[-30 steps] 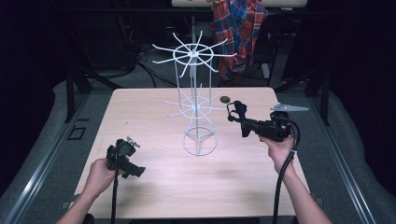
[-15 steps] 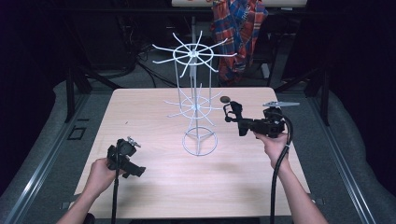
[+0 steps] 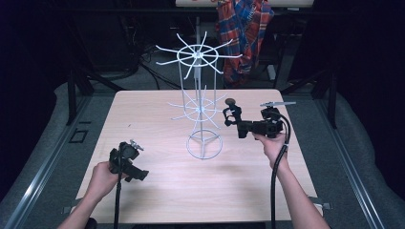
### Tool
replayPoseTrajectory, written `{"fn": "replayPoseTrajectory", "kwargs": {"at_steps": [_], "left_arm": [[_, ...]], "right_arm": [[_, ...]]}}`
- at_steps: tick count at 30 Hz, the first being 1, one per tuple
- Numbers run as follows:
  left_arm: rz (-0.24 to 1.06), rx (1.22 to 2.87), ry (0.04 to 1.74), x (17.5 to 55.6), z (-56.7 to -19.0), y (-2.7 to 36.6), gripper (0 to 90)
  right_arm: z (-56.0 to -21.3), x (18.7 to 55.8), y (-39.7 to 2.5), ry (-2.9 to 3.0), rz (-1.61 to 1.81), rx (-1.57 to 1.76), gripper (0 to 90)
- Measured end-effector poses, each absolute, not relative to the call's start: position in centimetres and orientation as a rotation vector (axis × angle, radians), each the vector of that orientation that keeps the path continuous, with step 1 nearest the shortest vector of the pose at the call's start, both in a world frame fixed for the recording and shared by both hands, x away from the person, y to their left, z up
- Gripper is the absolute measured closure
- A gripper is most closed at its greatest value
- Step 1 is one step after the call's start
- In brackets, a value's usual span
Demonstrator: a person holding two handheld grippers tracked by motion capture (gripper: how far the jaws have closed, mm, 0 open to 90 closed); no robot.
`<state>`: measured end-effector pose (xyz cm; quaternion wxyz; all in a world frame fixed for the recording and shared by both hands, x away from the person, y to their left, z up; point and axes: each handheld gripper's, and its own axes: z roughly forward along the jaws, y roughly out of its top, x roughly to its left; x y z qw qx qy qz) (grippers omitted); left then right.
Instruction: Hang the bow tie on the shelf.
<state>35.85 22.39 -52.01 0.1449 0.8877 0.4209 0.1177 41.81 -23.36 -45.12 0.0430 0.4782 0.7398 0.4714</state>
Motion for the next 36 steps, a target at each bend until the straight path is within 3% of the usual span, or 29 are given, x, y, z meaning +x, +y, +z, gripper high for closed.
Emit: {"fn": "replayPoseTrajectory", "kwargs": {"at_steps": [36], "left_arm": [[0.341,2.568,1.24,34.9,-52.3,23.1,4.0]], "right_arm": [[-46.1,42.8,-20.9,2.303,1.427,1.333,74.3]]}}
